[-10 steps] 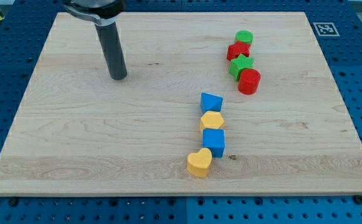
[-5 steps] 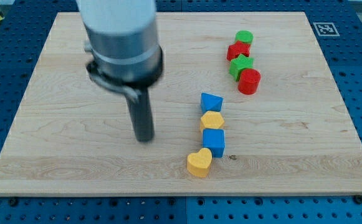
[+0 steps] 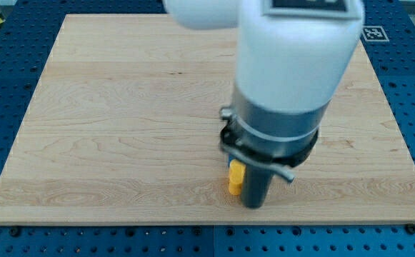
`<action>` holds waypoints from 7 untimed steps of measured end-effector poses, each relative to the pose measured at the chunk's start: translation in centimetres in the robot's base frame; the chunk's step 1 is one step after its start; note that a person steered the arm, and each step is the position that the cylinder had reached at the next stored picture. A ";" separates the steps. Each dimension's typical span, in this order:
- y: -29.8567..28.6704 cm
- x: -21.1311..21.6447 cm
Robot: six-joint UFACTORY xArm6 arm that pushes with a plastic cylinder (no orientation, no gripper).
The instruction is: Push the yellow heart upwards
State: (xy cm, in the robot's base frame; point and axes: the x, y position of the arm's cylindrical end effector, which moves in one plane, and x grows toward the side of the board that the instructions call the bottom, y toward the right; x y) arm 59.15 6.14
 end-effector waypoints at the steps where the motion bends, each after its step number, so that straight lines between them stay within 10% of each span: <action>1: -0.8 -5.6; 7: -4.2 -3.5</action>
